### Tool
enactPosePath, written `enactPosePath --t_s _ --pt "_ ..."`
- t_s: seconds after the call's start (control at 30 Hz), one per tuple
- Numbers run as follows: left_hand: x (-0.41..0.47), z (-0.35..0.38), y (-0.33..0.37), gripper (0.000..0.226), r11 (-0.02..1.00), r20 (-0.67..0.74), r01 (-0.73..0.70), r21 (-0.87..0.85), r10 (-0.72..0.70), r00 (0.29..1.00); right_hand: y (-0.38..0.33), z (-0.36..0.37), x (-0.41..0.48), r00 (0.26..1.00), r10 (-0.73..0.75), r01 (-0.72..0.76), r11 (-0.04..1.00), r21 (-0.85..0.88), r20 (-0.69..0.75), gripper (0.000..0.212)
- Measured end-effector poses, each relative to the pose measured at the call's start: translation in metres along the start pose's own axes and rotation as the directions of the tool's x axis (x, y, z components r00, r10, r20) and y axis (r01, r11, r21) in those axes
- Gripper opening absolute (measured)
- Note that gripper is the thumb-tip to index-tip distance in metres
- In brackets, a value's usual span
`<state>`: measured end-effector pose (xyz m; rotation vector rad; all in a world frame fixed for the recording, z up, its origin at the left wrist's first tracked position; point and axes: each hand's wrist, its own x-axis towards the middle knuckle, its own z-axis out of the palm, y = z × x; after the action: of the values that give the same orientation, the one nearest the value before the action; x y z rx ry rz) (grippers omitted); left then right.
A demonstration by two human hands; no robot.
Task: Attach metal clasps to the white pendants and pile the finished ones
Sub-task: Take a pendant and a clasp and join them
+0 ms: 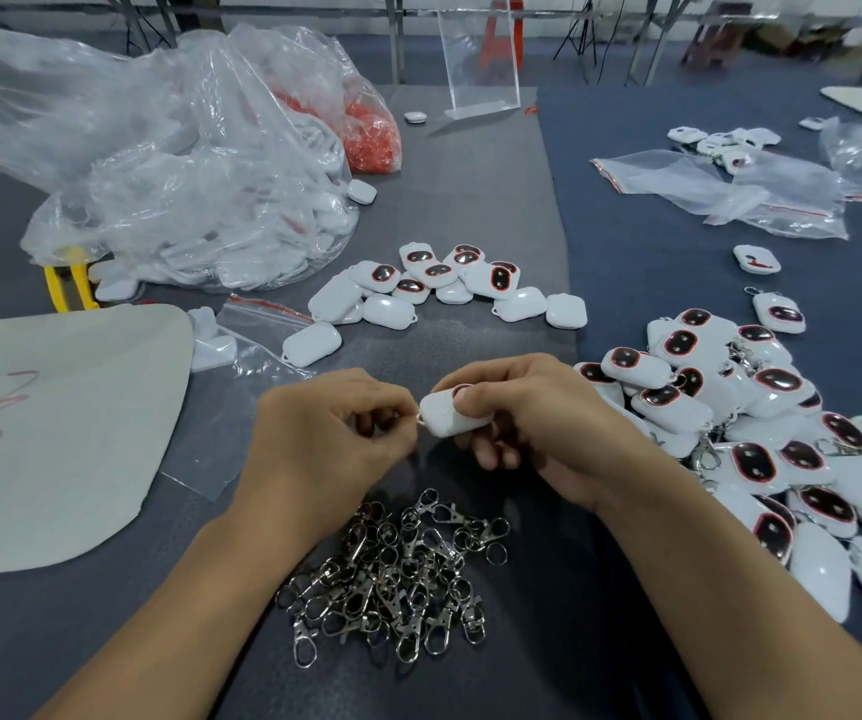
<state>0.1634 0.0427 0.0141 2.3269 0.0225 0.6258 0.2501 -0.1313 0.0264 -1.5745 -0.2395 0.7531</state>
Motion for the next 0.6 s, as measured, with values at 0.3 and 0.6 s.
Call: enactPosePath --t_s 0.3,0.6 --pt "0.004 0.004 0.000 0.017 0.842 0.169 0.322 -0.432 -0.275 0.946 -0.001 -0.005 -0.001 0.998 0.011 -0.026 0.973 0.230 0.068 0.027" --pt "0.004 0.005 0.005 0.021 0.691 0.223 0.402 -0.601 -0.337 0.915 0.002 -0.008 -0.001 0.992 -0.029 -0.005 0.965 0.264 0.125 0.027"
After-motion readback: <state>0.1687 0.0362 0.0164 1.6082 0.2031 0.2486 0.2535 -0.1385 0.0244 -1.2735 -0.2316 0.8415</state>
